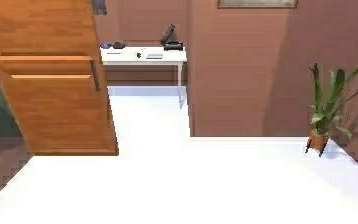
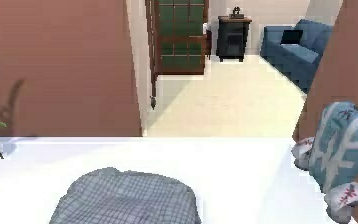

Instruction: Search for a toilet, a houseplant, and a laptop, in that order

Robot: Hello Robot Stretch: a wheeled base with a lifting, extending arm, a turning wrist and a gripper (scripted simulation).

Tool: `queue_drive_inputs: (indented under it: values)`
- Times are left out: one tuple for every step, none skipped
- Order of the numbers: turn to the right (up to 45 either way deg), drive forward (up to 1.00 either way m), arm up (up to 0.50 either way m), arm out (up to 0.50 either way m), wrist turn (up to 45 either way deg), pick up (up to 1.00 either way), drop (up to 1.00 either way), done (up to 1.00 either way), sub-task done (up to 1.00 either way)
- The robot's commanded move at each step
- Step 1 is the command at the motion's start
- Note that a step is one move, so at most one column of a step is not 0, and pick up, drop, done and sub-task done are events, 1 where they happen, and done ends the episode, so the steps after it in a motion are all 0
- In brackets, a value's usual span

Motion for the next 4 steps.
queue_drive_inputs:
  values:
    - [-45.0,0.00,0.00,0.00,0.0,0.00,0.00,0.00,0.00]
    - [-42.0,0.00,0.00,0.00,0.0,0.00,0.00,0.00,0.00]
    - [0.0,0.05,0.00,0.00,0.0,0.00,0.00,0.00,0.00]
    - [45.0,0.00,0.00,0.00,0.0,0.00,0.00,0.00,0.00]
